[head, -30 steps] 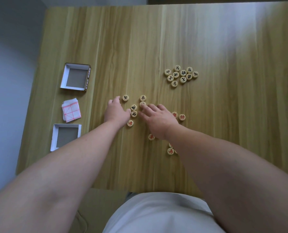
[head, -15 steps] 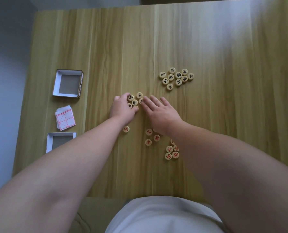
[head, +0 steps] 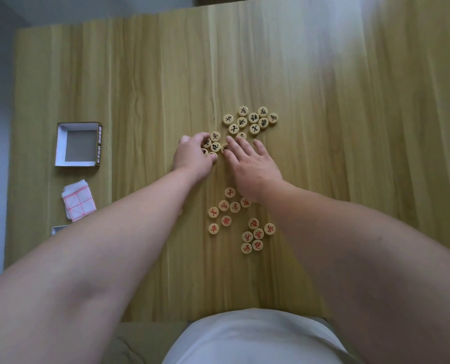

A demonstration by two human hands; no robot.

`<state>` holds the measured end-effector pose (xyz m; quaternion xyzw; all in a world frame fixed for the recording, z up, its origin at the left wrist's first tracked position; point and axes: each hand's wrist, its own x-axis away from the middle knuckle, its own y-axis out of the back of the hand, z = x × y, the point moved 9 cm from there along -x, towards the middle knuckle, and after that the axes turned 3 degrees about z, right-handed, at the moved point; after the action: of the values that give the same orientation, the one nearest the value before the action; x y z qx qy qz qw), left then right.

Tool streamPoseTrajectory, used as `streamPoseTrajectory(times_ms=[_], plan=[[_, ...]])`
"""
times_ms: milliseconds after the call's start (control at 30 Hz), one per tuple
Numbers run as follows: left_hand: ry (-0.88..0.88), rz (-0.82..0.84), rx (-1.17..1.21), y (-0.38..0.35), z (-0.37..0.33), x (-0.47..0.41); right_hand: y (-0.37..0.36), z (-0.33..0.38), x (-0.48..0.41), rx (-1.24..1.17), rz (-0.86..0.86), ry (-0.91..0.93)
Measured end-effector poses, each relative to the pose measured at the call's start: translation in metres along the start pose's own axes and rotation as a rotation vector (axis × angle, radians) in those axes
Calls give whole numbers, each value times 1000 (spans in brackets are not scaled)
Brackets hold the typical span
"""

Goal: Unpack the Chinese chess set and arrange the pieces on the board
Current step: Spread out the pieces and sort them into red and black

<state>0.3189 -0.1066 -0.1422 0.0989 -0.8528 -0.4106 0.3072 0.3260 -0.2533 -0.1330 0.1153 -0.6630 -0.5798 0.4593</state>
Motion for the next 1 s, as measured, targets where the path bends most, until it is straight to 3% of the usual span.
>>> streamPoseTrajectory(times_ms=[233, 333, 500, 667, 833, 1000], plan=[[-56, 3, 2, -5, -27, -3, -7, -28, 6, -58, 12, -114], [-36, -67, -14, 5, -22, 3, -6, -35, 8, -88, 1, -144], [303, -177, -111, 36, 38, 25, -4, -37, 16, -179, -16, -215], [579, 25, -88, 32, 103, 61, -2, -31, 29, -256, -72, -332], [582, 70, 10, 11, 93, 94, -21, -12, 39, -281, -28, -261], [426, 79, 98, -24, 64, 110, -32, 4, 53, -265, 5, -191]])
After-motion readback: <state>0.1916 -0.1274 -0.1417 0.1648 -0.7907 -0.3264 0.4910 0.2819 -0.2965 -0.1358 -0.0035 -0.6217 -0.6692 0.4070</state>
